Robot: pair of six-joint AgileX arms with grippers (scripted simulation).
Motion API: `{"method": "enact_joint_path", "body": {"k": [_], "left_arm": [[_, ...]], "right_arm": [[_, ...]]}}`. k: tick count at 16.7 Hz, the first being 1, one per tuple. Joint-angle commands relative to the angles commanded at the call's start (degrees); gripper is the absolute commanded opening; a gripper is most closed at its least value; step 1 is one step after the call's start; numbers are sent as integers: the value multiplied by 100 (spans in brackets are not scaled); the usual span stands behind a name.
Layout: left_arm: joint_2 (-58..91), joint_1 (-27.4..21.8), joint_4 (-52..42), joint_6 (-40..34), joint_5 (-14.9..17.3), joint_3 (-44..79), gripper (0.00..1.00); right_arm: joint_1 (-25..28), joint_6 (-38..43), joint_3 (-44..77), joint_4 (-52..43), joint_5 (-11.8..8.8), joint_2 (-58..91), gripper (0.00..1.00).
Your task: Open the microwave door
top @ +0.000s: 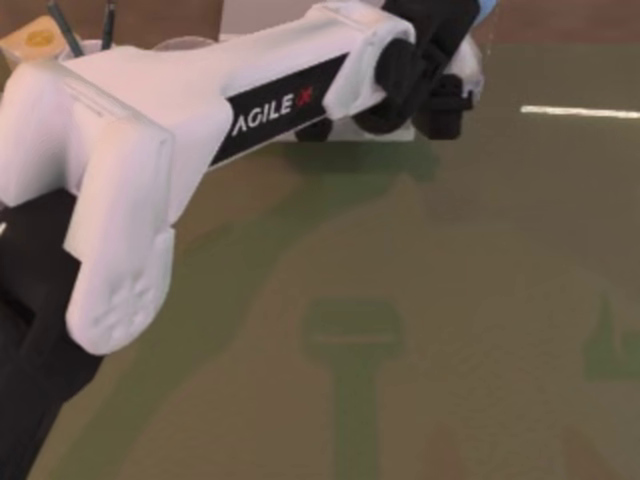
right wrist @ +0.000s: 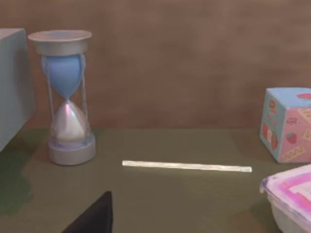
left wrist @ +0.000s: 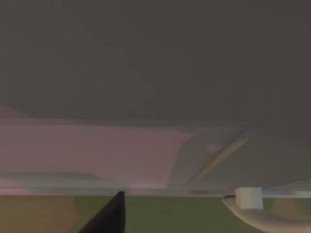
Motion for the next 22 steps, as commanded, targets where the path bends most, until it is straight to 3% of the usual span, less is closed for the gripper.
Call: {"method": "enact_joint_path", "body": {"k": [10,18,19,22], "left_arm": [[0,0,0,0,0,0,2],[0,0,0,0,0,0,0],[-166,-217,-40,-9,55,-348,0],[-318,-222,101,-30,-10,-588,0]], "right_arm": [[0,0,0,0,0,0,100],[0,0,0,0,0,0,100],[0,0,0,0,0,0,100],[0,0,0,0,0,0,100]]}}
